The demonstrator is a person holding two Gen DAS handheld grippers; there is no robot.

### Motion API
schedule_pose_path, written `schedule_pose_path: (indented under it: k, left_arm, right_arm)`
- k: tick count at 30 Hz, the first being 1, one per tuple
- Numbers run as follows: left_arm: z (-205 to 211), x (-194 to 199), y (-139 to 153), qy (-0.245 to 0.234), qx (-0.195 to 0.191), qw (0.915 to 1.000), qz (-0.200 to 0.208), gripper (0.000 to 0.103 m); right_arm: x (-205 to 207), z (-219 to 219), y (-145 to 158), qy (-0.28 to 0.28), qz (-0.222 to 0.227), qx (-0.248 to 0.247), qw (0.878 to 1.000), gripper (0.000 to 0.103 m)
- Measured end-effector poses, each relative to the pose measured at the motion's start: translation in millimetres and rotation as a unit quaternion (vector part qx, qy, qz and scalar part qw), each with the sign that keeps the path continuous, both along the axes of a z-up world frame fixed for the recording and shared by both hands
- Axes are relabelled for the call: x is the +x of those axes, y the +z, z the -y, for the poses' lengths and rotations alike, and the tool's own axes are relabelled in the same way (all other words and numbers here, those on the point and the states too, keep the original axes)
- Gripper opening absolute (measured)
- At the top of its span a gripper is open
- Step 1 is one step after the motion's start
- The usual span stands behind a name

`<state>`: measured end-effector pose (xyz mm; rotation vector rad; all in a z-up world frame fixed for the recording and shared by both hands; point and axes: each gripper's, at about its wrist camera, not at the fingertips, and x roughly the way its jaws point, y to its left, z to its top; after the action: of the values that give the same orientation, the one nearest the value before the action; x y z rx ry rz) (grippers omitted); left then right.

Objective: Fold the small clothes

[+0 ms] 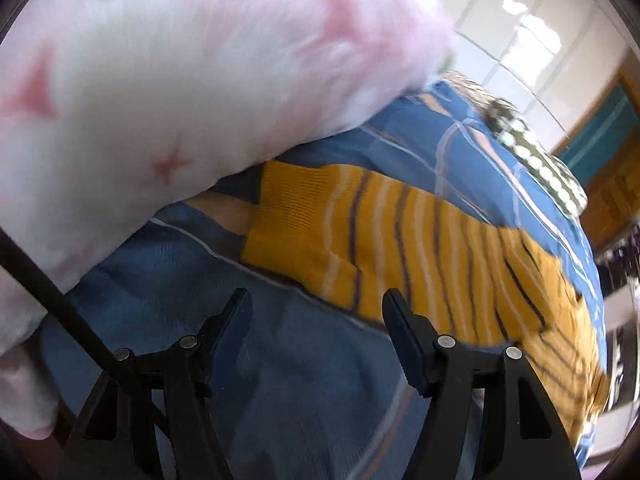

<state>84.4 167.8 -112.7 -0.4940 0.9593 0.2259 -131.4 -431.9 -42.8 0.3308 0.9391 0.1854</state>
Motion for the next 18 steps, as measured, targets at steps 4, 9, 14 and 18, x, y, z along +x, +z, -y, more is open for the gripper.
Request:
schedule_pose_path:
  k: [4, 9, 14, 18]
  left_arm:
    - [-12, 21, -24, 0.020, -0.024, 0.9991, -0.029, 0.066]
    - [4, 41, -15, -0.001, 0.044, 0.9986, -0.030, 0.008]
    - [46, 29, 46, -0.027, 0.100, 0.9941, 0.033, 0.008]
    - [117, 29, 108, -0.109, 0.078, 0.9863, 0.097, 0.008]
  right_arm:
    - [0, 0, -1, -0.001, -0.001, 0.001, 1.000, 0.040]
    - [2, -2, -3, -0.004, -0.005, -0.004, 1.000, 0.040]
    - [3, -1, 1, 0.001, 0.010, -0.003, 1.000, 0.040]
    - [1, 8, 5, -0.002, 0.026, 0.019, 0.999, 0.040]
